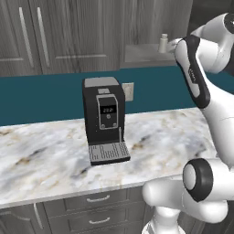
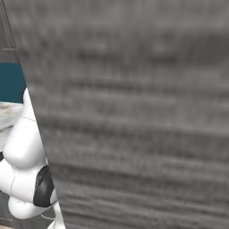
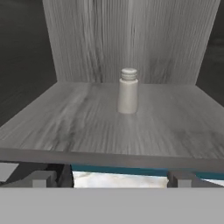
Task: Retrieve the shaker from the cabinet and place it next the steak on a plate on the dining table.
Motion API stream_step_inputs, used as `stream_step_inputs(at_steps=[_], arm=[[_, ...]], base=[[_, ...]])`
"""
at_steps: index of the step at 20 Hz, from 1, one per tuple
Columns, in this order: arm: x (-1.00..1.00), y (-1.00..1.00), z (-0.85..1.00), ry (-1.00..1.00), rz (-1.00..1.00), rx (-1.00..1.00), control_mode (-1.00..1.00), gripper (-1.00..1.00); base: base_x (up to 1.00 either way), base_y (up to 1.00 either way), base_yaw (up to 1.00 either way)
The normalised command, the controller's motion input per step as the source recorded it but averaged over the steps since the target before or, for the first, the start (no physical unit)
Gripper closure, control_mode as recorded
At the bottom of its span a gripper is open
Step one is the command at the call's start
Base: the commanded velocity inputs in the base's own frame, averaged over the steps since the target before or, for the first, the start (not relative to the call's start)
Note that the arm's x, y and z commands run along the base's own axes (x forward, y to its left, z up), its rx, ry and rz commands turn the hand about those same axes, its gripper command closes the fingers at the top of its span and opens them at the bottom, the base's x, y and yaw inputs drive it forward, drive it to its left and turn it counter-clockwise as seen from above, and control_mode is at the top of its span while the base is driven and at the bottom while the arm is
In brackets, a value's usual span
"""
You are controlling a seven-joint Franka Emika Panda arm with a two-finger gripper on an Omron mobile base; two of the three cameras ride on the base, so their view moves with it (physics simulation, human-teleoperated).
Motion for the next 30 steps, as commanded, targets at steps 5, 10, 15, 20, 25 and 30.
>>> stream_step_inputs(at_steps=[5,10,15,20,25,30], arm=[[0.46,0.0,0.0,0.0,0.0,0.0,-1.0,-1.0],[0.45,-0.09,0.0,0.0,0.0,0.0,-1.0,-1.0],[0.43,-0.15,0.0,0.0,0.0,0.0,-1.0,-1.0],[0.44,-0.02,0.0,0.0,0.0,0.0,-1.0,-1.0],[0.41,0.0,0.0,0.0,0.01,0.0,-1.0,-1.0],[0.41,-0.03,0.0,0.0,0.03,0.0,-1.0,-1.0]], base=[[0.0,0.0,0.0],[0.0,0.0,0.0],[0.0,0.0,0.0],[0.0,0.0,0.0],[0.0,0.0,0.0],[0.0,0.0,0.0]])
